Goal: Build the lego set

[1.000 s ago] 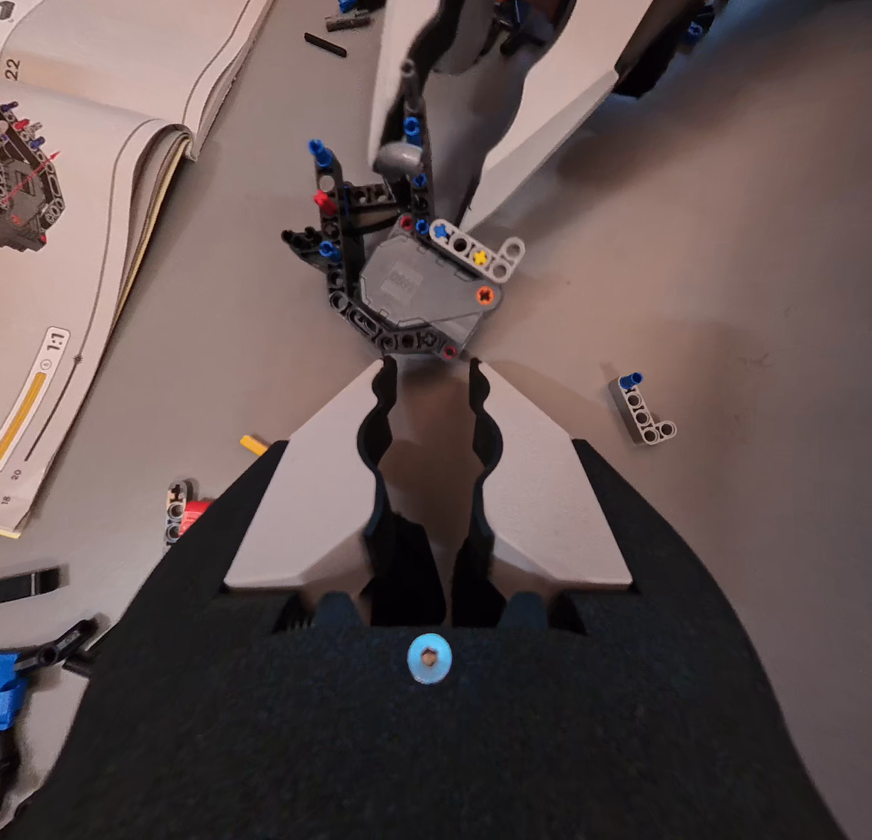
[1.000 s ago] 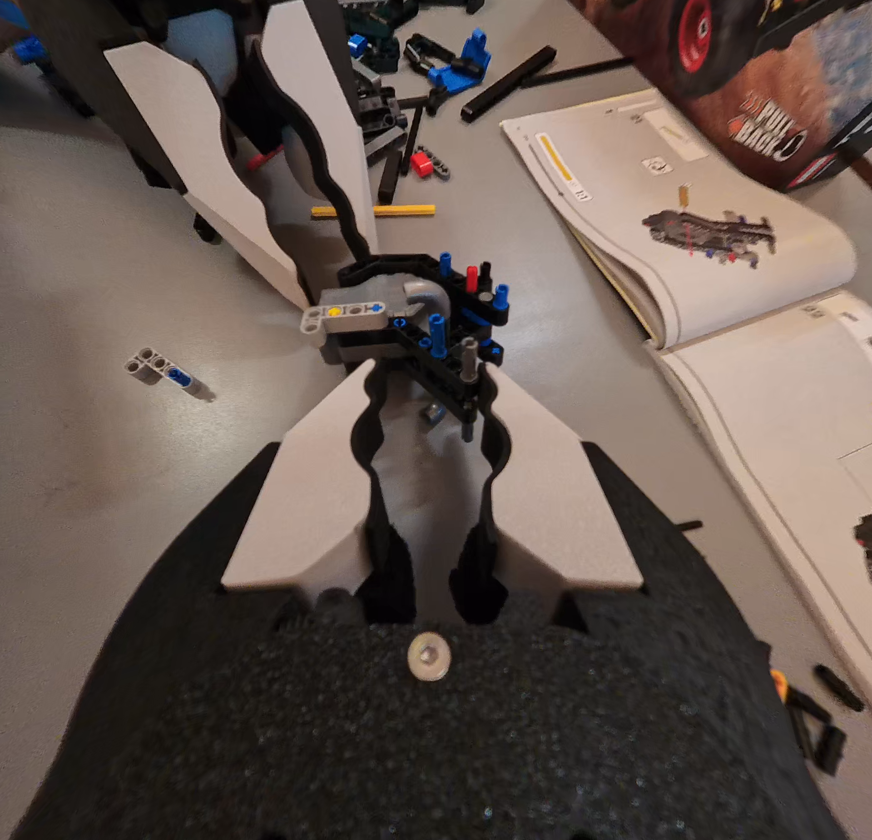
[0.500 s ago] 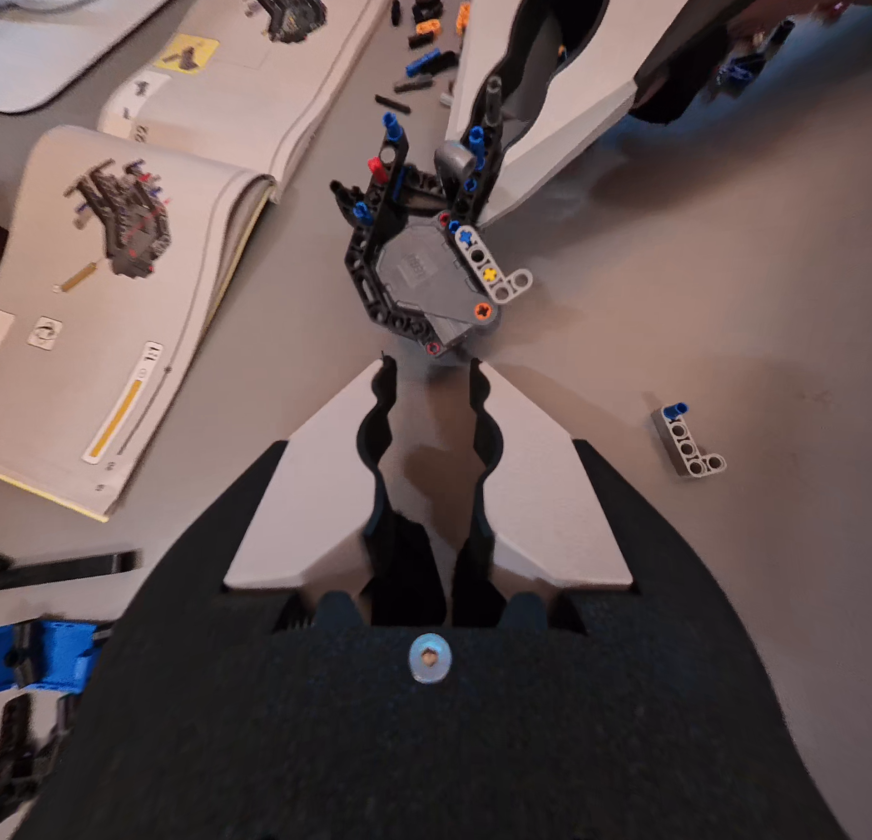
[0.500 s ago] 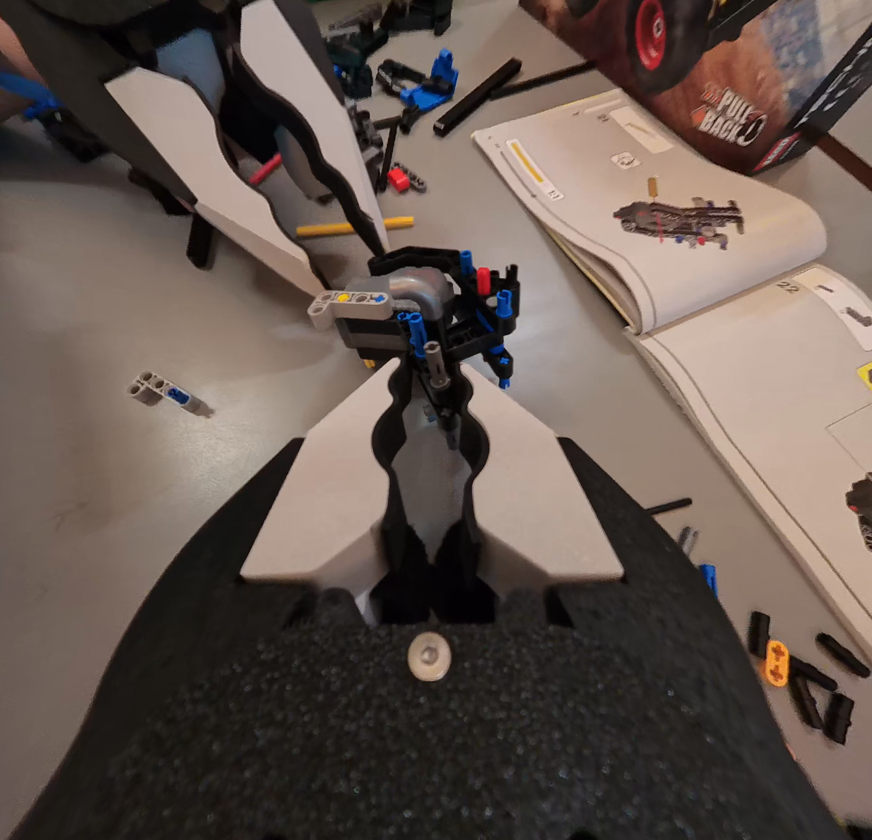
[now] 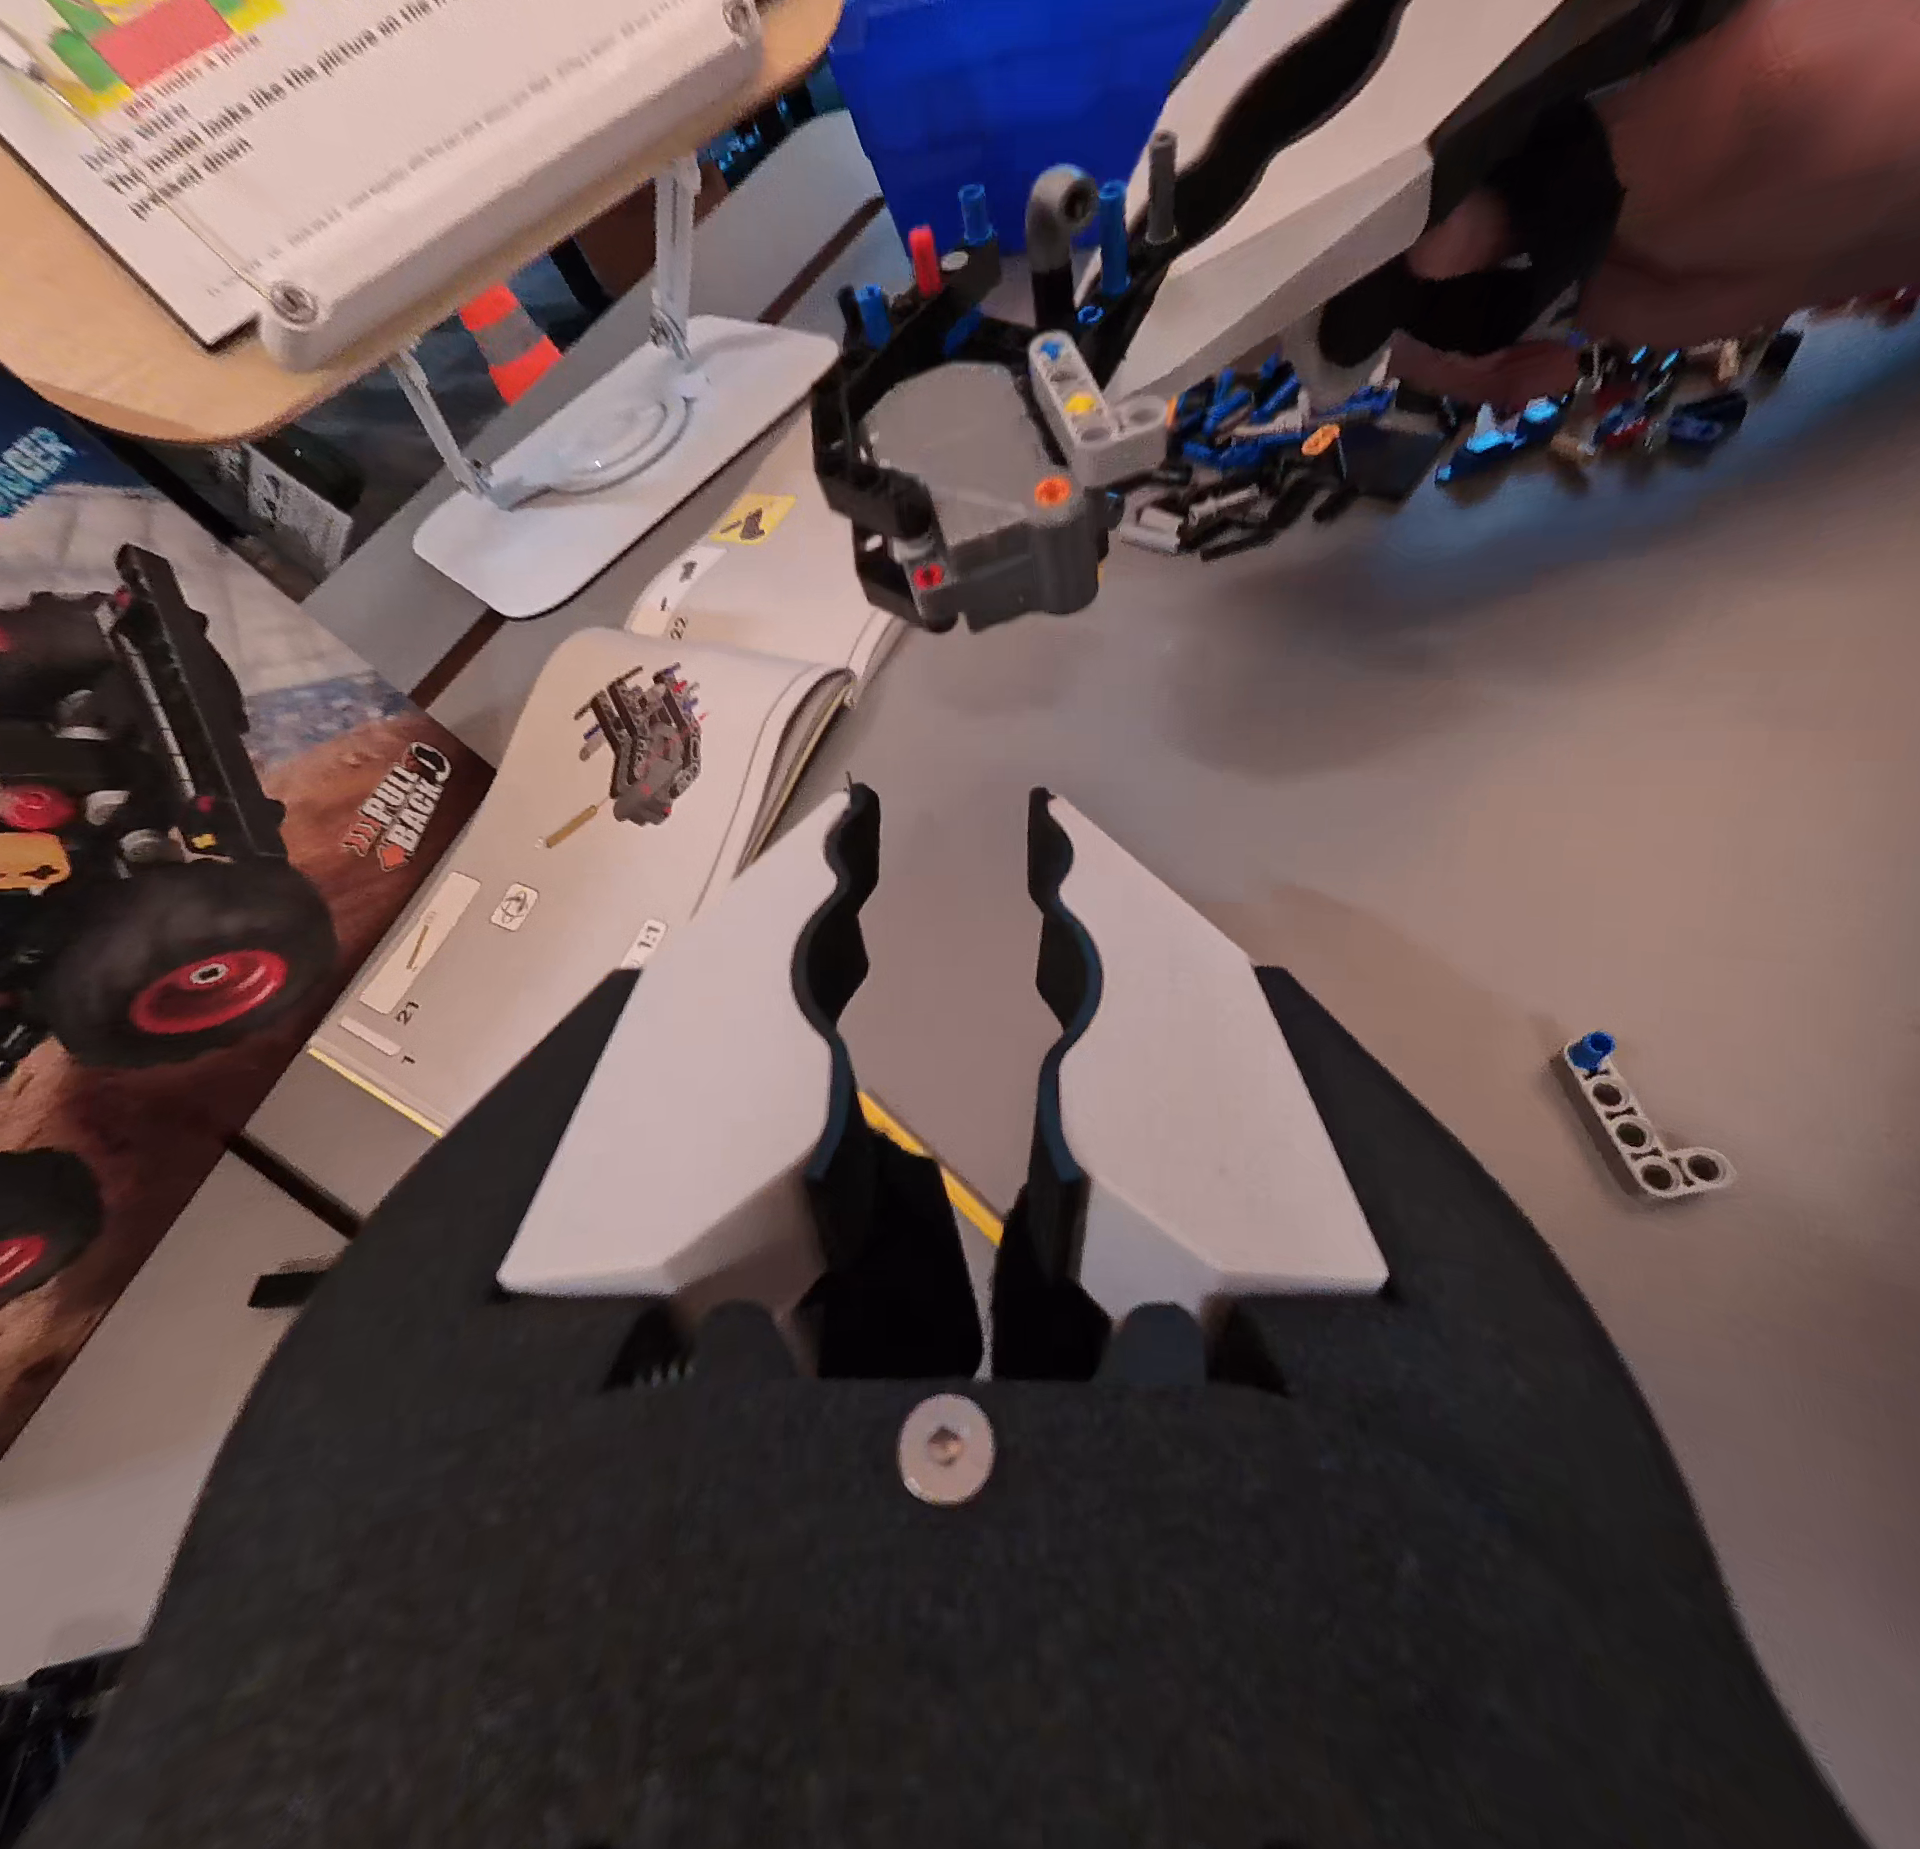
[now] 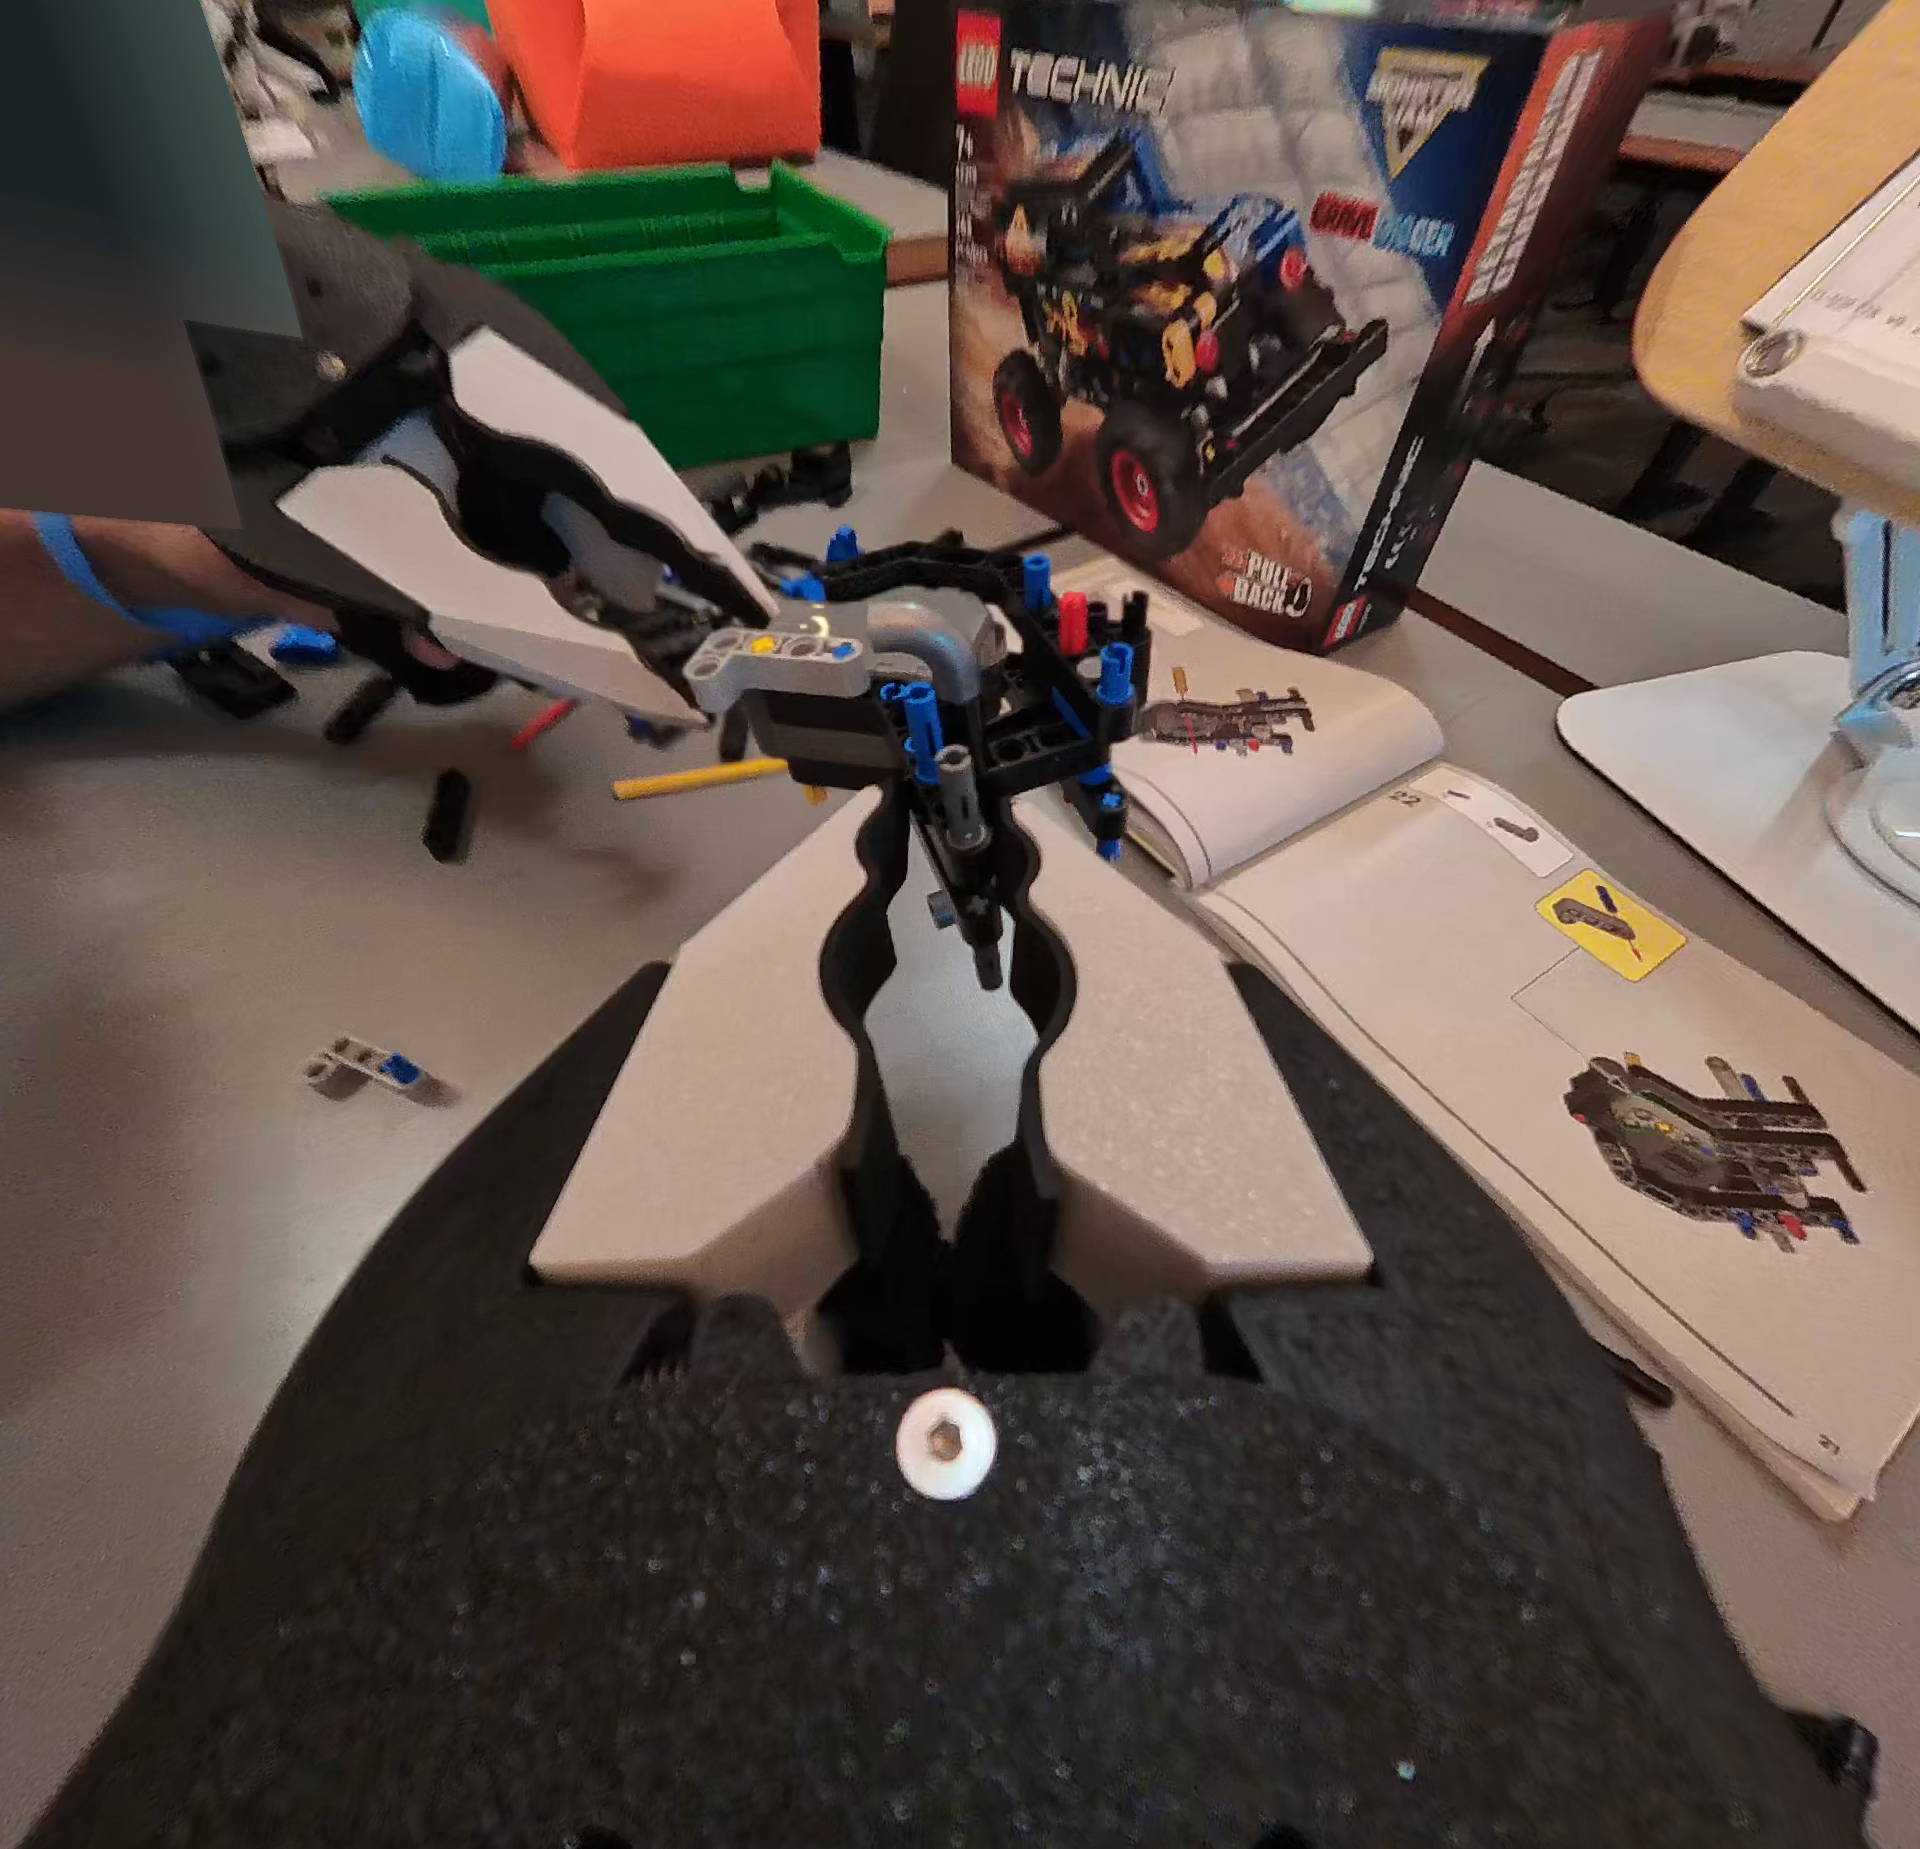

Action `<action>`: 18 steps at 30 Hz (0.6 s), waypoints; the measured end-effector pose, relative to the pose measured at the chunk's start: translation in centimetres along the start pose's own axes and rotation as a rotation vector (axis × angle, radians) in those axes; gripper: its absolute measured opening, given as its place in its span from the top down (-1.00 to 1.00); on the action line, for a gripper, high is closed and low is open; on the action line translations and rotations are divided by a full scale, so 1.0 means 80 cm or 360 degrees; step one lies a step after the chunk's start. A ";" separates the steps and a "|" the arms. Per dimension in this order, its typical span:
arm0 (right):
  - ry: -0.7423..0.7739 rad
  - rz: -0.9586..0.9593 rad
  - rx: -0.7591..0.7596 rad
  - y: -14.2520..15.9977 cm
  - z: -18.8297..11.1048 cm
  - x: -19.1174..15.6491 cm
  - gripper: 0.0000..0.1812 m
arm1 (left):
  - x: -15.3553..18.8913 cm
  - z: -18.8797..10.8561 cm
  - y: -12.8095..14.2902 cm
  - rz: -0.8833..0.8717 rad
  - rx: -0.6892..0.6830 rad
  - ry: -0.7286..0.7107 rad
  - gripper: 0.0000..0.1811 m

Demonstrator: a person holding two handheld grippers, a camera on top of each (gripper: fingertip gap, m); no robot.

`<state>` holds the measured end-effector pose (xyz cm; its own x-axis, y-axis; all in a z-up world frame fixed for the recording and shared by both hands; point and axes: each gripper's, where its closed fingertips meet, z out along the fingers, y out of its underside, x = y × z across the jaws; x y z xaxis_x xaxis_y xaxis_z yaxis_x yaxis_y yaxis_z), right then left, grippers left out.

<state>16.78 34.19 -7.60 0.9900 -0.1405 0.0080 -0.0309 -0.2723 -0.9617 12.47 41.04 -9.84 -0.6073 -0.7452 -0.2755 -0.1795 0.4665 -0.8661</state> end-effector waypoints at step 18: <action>-0.0408 0.0341 -0.0201 0.021 -0.002 -0.036 0.84 | 0.015 -0.012 -0.027 0.0735 0.0120 -0.0300 0.57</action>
<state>13.86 34.02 -9.20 0.9610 0.0322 -0.2747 -0.2424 -0.3805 -0.8925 11.34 39.59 -7.93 -0.4586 -0.5453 -0.7017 0.1357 0.7374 -0.6617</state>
